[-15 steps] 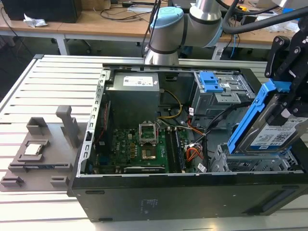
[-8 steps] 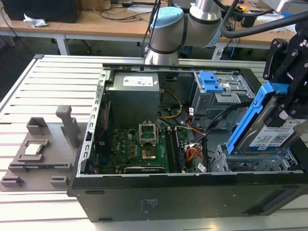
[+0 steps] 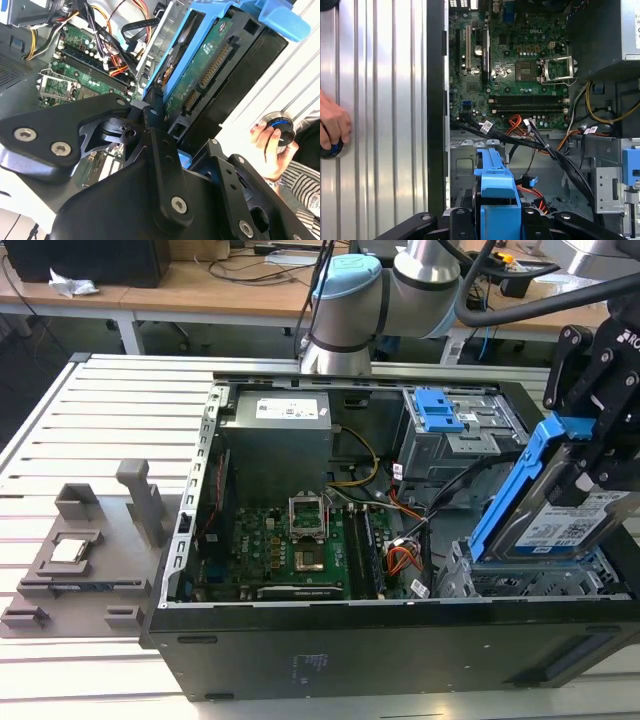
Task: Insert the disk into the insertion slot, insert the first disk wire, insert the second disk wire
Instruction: 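Insert the disk into the insertion slot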
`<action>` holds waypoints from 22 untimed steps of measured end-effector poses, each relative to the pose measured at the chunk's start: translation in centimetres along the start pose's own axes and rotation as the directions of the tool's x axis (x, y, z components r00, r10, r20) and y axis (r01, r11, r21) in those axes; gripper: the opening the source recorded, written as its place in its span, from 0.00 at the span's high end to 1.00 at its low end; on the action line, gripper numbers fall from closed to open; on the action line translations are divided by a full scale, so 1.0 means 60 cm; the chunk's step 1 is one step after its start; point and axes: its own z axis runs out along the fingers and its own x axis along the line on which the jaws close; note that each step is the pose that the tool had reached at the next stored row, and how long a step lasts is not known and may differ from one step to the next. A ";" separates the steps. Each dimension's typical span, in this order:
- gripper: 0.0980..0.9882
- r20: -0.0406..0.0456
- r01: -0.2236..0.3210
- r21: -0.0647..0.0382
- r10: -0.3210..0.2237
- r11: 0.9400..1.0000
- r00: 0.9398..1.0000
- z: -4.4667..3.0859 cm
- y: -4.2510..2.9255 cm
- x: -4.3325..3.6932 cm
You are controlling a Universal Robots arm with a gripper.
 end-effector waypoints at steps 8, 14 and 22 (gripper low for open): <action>0.70 0.000 0.013 0.000 -0.013 1.000 1.000 0.006 0.002 -0.007; 0.70 0.000 0.013 0.000 -0.013 1.000 1.000 0.011 -0.001 -0.013; 0.70 0.000 0.014 0.000 -0.014 1.000 1.000 0.025 -0.002 -0.013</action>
